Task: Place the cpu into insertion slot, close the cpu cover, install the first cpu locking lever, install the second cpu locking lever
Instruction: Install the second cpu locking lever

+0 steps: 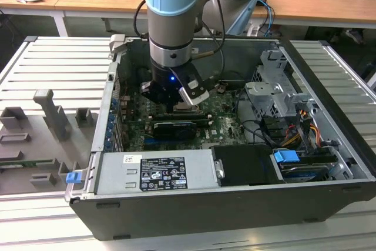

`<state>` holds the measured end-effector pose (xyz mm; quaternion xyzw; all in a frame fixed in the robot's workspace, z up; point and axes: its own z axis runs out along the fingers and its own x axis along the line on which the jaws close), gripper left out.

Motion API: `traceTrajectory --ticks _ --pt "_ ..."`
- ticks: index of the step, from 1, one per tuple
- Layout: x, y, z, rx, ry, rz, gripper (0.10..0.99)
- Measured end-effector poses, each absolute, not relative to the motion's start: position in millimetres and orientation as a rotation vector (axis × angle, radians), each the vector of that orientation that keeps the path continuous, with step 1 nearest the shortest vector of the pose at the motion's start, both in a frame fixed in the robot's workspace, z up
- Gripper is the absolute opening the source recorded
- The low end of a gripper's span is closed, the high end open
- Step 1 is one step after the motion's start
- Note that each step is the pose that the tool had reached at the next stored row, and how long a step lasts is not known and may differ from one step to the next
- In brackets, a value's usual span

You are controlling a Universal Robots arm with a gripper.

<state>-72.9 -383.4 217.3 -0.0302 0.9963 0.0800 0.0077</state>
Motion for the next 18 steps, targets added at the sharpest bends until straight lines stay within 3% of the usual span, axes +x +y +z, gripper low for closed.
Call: traceTrajectory --ticks 18 --pt "-79.2 -383.9 201.2 -0.094 3.096 0.327 0.106"
